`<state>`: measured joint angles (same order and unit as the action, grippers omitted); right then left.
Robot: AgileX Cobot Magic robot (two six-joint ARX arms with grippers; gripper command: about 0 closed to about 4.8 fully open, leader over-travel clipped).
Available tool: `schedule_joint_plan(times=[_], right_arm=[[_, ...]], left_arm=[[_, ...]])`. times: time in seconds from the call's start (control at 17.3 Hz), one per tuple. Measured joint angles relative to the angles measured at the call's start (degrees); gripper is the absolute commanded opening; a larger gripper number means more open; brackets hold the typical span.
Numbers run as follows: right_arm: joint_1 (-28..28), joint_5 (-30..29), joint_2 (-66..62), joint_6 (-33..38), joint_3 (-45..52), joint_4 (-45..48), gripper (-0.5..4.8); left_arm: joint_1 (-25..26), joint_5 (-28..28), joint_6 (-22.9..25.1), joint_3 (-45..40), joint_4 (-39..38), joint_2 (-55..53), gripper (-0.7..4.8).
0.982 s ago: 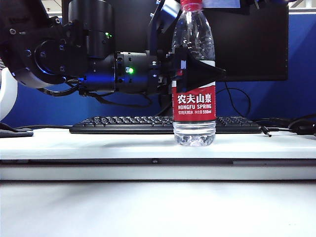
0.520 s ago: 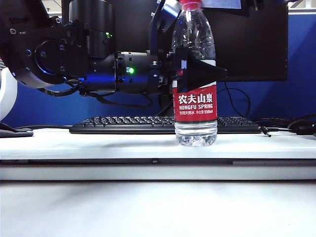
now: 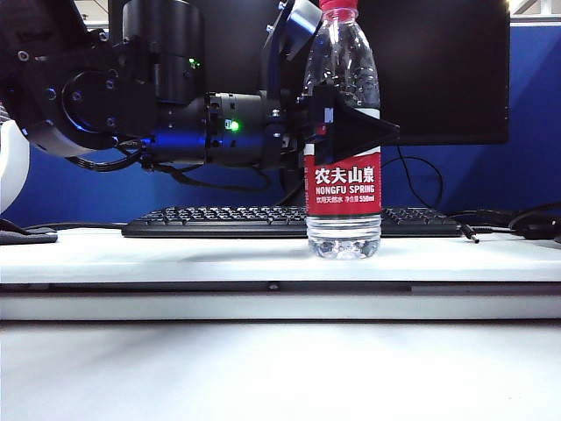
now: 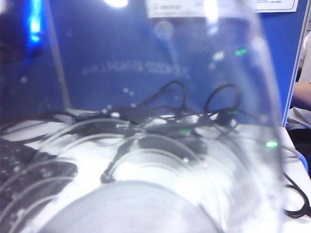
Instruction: Unscrew the cap from the plastic bottle on the table.
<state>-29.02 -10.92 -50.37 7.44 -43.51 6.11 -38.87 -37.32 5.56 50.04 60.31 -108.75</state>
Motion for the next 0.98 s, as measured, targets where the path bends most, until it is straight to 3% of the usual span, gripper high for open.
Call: schedule_joint_plan(times=[0.12,0.17,0.29,0.46,0.58,0.87,0.98], right_arm=[[-10.51,23.10,2.23,-0.20,0.02,-0.44,3.48],[-14.58,30.14,2.10,-0.42,0.07,-0.20,3.78],[-27.76,47.41,-0.70,-3.08,1.81,5.25,3.78],[-34.29,62.86,-9.84,-6.54,2.40,17.79,3.78],[-34.21,63.67,-14.56,-7.13,2.40,23.76,3.77],[-33.48,63.39,-17.51,-7.30,2.40,27.39,3.54],[-32.70,63.41,-18.40,-6.82,2.40,27.50,2.77]], left_arm=[[0.00,0.00,0.00,0.00,0.00,0.00,2.95],[0.00,0.00,0.00,0.00,0.00,0.00,2.95],[-0.02,-0.02,-0.02,0.00,-0.02,0.00,2.95],[0.00,-0.02,0.00,0.00,-0.02,0.00,2.95],[-0.02,-0.02,-0.17,0.00,-0.02,0.00,2.95],[0.00,-0.02,-0.24,0.00,-0.04,-0.02,2.95],[0.00,-0.02,-0.24,0.00,-0.02,-0.02,2.95]])
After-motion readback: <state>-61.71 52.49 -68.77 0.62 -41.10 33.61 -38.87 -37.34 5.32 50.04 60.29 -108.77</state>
